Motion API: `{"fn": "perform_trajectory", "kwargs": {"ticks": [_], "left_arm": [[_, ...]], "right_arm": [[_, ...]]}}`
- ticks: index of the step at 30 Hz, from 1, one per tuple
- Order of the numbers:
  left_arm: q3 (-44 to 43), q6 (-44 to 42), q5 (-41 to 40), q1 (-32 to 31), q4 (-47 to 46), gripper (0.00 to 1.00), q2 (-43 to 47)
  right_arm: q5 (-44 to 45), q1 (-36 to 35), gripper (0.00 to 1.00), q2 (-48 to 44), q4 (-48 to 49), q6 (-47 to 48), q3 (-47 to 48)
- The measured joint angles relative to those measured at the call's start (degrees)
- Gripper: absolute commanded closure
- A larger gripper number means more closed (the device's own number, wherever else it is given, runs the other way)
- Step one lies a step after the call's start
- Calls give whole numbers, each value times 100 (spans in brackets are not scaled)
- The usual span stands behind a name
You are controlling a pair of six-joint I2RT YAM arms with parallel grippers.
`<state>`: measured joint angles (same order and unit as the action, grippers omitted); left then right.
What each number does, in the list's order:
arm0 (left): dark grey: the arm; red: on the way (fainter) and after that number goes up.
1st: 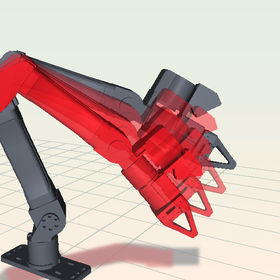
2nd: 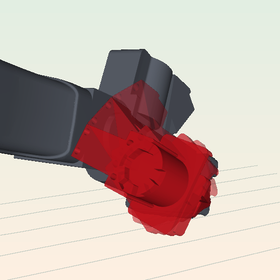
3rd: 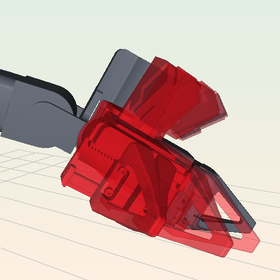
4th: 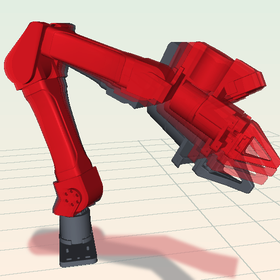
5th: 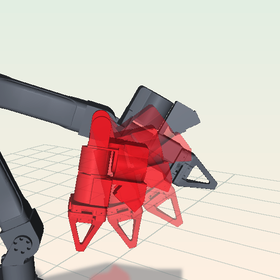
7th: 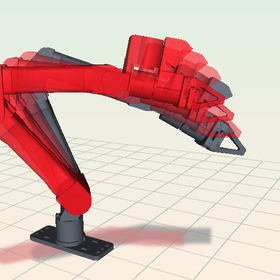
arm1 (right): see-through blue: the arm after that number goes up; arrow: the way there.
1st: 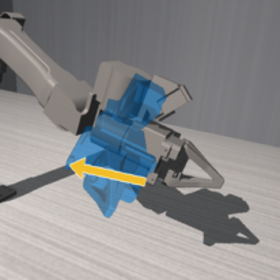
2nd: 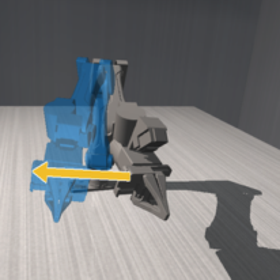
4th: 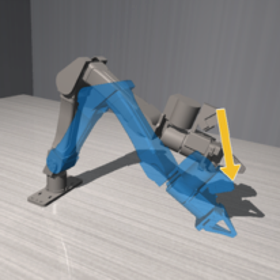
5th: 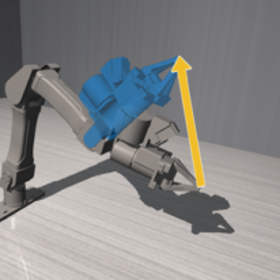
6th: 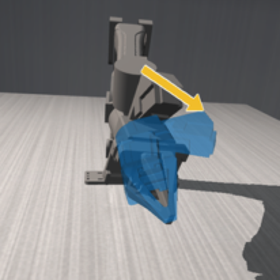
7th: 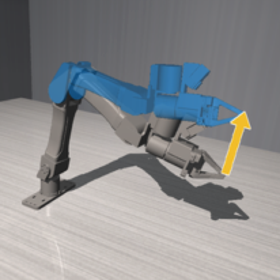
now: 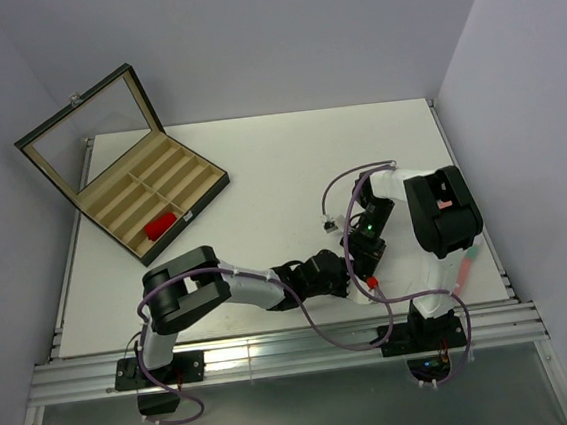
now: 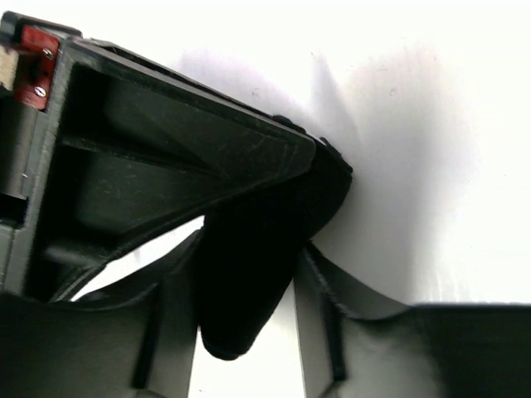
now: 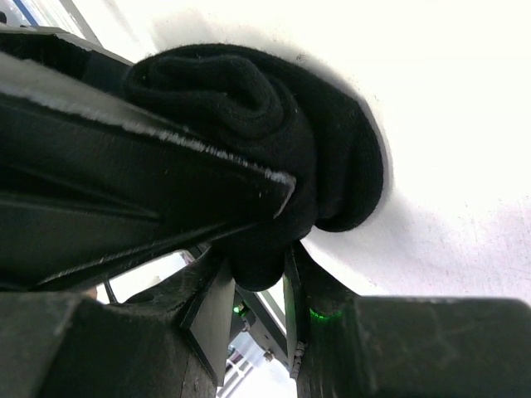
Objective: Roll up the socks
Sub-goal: Pick up the sock at the center of the board.
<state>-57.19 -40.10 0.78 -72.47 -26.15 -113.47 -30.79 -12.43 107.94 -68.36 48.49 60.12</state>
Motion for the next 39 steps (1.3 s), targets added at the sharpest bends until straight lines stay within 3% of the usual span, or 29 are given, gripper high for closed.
{"fn": "perform_trajectory", "kwargs": {"ticks": [5, 9, 18, 27, 39], "left_arm": [[-4, 208, 24, 2, 52, 68, 0], [-7, 407, 63, 13, 63, 84, 2], [-396, 944, 313, 72, 697, 100, -46], [-885, 1484, 601, 184, 1364, 100, -155], [-542, 2212, 1054, 450, 1508, 100, 223]], "right_arm": [[-2, 0, 78, 17, -11, -4, 15], [11, 0, 75, 33, -28, -15, 33], [129, 11, 63, 31, -66, -146, 57], [409, 101, 53, -46, -33, -450, 118], [372, 409, 48, -811, 492, -898, 774]]}}
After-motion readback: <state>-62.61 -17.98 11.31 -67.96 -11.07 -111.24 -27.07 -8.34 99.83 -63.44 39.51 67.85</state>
